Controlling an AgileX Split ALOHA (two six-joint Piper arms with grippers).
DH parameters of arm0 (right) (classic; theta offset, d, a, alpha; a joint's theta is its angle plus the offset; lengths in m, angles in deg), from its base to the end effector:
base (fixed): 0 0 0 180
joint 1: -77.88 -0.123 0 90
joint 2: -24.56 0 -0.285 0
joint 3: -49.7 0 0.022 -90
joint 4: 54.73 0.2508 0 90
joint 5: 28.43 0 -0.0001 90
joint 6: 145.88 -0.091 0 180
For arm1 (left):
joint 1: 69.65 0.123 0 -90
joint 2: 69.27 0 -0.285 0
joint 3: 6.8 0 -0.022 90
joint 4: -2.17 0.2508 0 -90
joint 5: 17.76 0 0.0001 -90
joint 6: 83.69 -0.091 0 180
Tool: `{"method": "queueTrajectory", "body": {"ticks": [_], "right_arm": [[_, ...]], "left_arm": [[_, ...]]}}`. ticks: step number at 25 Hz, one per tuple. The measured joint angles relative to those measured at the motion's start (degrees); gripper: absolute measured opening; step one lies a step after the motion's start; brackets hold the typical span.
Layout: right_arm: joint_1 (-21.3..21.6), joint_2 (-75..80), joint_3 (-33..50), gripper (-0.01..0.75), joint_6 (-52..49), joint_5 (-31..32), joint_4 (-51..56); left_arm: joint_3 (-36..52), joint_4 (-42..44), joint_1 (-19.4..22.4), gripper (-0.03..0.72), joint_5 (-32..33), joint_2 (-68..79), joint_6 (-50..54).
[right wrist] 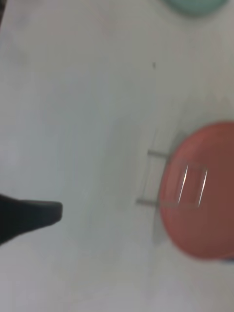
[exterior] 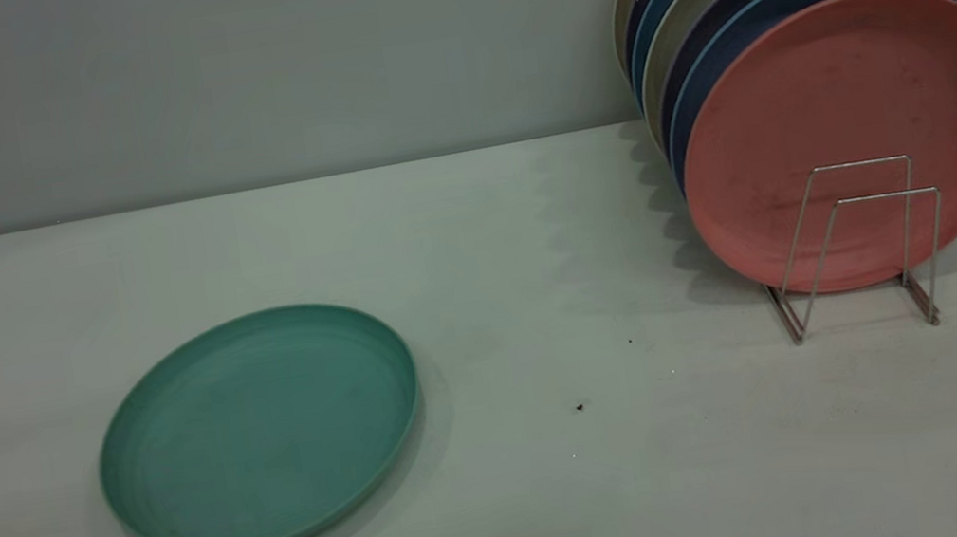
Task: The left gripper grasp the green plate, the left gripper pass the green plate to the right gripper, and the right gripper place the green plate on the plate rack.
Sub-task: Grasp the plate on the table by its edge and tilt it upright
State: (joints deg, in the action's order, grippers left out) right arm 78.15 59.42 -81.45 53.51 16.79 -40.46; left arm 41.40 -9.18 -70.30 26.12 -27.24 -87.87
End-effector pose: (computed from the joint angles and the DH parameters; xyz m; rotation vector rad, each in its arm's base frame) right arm 0.0836 0.0155 0.2800 -0.2689 2.2083 0.1055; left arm 0.1043 -0.0136 0.2726 -0.0007 2.3305 -0.2005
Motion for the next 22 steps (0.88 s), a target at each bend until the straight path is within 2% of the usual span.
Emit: {"method": "queueTrajectory", "body": {"ticks": [5,11,17,22], "right_arm": [[0.0,6.5,0.0,0.494,4.7,-3.1,5.5],[0.0,10.5,0.0,0.494,7.2,-5.6,7.8],[0.0,12.0,0.0,0.494,9.2,-6.9,9.3],[0.0,12.3,0.0,0.494,9.5,-6.9,9.3]], "left_arm": [[0.0,-11.5,0.0,0.539,-10.0,17.7,-9.6],[-0.1,-31.5,1.2,0.539,-18.3,37.6,-28.3],[-3.0,-56.3,7.7,0.539,-20.6,54.4,-53.6],[-4.3,-75.3,10.4,0.539,-21.9,67.5,-69.2]]}}
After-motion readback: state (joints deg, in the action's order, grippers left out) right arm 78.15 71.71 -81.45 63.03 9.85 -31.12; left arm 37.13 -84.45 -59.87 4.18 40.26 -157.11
